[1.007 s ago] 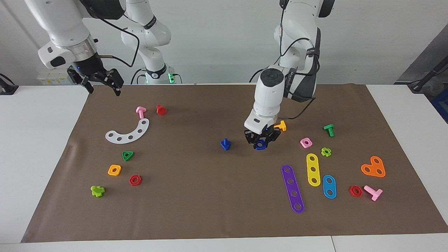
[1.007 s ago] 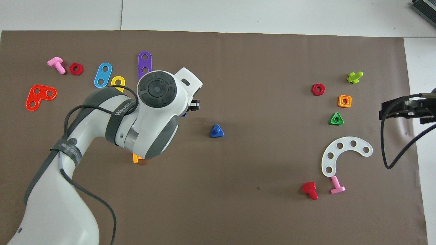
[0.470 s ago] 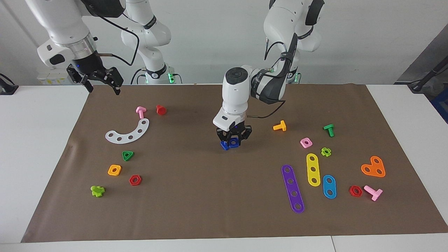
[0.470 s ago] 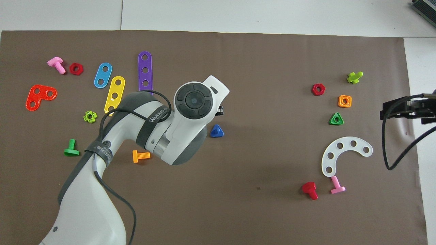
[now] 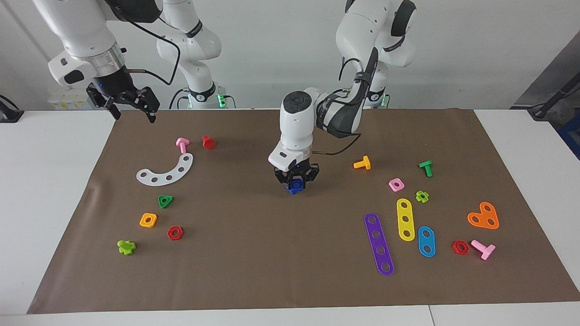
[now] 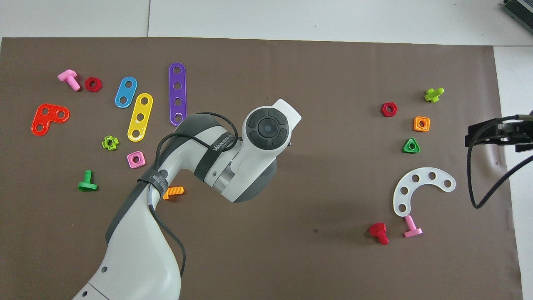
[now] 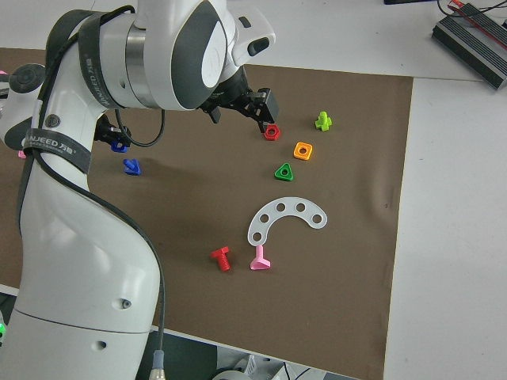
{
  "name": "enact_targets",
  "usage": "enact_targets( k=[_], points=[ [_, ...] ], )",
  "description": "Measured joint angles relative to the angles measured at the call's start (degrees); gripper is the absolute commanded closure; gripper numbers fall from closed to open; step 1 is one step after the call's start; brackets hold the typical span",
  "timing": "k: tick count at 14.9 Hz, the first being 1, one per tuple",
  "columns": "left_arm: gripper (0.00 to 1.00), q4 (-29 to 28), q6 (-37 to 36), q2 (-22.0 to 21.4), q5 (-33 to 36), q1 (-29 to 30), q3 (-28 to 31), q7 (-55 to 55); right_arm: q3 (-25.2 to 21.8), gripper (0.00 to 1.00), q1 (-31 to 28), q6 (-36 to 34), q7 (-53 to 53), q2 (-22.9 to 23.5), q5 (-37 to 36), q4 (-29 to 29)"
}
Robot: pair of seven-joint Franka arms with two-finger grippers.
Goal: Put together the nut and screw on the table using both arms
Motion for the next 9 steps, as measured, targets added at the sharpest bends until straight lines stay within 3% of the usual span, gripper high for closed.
enact_targets(
  k=[9],
  points=[
    [1.0,-2.41,0.19,-0.04,0.0,-1.24,-0.1,-2.51,-0.05,0.0,-0.18,0.86,0.0,0.0,0.0,-0.06]
  ],
)
